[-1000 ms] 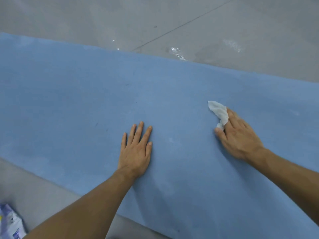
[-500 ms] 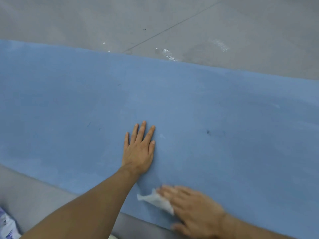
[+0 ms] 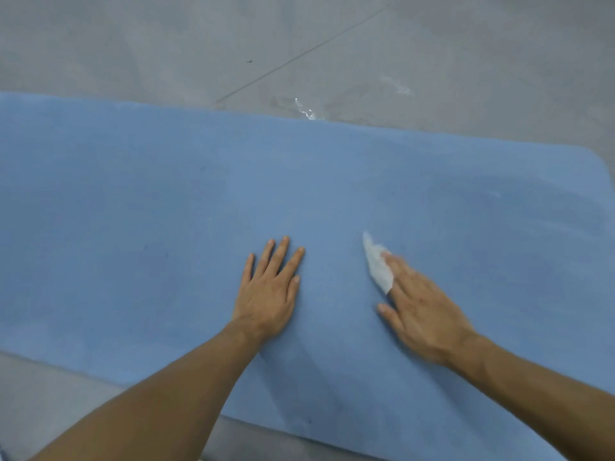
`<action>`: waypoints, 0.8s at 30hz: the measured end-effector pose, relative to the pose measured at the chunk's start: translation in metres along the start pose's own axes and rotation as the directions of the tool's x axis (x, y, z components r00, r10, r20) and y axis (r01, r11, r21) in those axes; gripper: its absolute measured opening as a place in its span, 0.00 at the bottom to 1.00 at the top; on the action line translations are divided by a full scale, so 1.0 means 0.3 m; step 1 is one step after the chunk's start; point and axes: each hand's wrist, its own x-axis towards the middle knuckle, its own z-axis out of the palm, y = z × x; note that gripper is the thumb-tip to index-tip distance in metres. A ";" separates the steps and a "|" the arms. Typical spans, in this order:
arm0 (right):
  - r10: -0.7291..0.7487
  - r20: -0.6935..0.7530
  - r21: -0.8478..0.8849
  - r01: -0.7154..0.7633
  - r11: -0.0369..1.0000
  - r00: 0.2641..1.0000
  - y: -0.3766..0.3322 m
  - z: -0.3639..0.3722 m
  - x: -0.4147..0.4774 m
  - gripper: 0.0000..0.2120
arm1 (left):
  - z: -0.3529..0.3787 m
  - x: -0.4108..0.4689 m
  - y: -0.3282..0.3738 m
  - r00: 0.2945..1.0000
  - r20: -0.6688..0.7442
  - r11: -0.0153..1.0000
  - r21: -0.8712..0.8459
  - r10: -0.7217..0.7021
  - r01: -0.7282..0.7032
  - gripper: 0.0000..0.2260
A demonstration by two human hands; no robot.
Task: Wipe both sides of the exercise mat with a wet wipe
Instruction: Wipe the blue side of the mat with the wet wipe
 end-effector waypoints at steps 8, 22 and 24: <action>-0.619 0.123 -0.313 0.622 0.718 0.776 -0.264 0.174 -0.293 0.26 | 0.001 0.014 0.039 1.000 0.021 1.000 0.022 0.001 -0.002 0.31; 0.344 -0.015 -0.174 -0.342 0.924 0.939 0.311 -0.059 -0.225 0.36 | 0.013 0.041 0.196 0.987 0.119 0.993 0.041 0.110 -0.115 0.35; 0.188 -0.035 -0.174 -0.191 0.966 0.982 0.242 -0.042 -0.249 0.34 | 0.011 0.042 0.189 0.986 0.123 0.991 0.047 0.117 -0.123 0.35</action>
